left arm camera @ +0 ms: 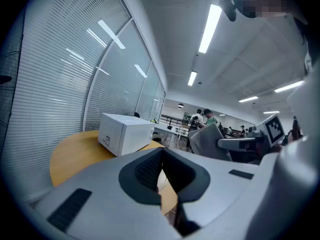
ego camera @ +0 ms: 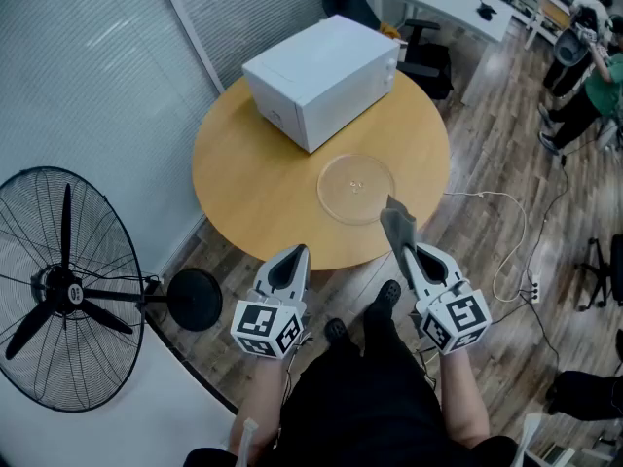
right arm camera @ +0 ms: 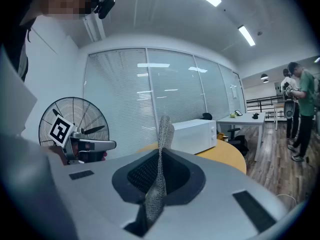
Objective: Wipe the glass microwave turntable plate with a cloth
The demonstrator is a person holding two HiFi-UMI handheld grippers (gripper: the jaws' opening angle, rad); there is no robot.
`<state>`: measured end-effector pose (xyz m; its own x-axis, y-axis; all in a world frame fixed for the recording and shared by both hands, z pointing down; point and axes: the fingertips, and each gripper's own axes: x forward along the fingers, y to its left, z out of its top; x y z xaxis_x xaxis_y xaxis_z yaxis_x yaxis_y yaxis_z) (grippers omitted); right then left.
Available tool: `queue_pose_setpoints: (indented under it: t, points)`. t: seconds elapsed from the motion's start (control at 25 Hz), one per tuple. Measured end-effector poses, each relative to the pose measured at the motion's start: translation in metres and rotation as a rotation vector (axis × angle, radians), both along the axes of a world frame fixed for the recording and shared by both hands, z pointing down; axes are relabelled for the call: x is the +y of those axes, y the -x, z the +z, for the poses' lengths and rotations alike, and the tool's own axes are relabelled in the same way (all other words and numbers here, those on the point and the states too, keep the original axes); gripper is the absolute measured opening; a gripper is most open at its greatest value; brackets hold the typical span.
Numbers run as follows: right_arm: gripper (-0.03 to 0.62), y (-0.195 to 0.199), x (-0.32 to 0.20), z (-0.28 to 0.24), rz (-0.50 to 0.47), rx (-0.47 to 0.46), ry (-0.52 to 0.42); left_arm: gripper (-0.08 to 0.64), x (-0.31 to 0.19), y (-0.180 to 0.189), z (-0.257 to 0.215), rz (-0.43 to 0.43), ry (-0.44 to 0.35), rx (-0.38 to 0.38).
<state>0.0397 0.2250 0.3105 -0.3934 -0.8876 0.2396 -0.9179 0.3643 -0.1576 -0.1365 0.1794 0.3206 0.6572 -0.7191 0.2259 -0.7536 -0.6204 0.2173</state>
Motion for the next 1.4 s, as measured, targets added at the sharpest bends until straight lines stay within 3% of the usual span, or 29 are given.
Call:
queue_pose_setpoints:
  t: [0.32,0.48,0.92,1.4]
  points:
    - [0.017,0.004,0.009,-0.002,0.013,0.012,-0.014,-0.005,0.009,0.0,-0.004,0.033,-0.001,0.015]
    - [0.018,0.003,0.01,0.001,0.057,-0.029,-0.01,-0.005,0.013,0.001,-0.003,0.039,0.0,0.008]
    - [0.021,-0.012,0.013,0.021,0.092,-0.07,0.043,-0.005,0.014,-0.013,0.024,0.059,0.066,-0.008]
    - [0.021,-0.049,-0.068,0.034,0.015,-0.103,0.068,-0.005,-0.048,-0.058,0.029,0.022,0.086,-0.072]
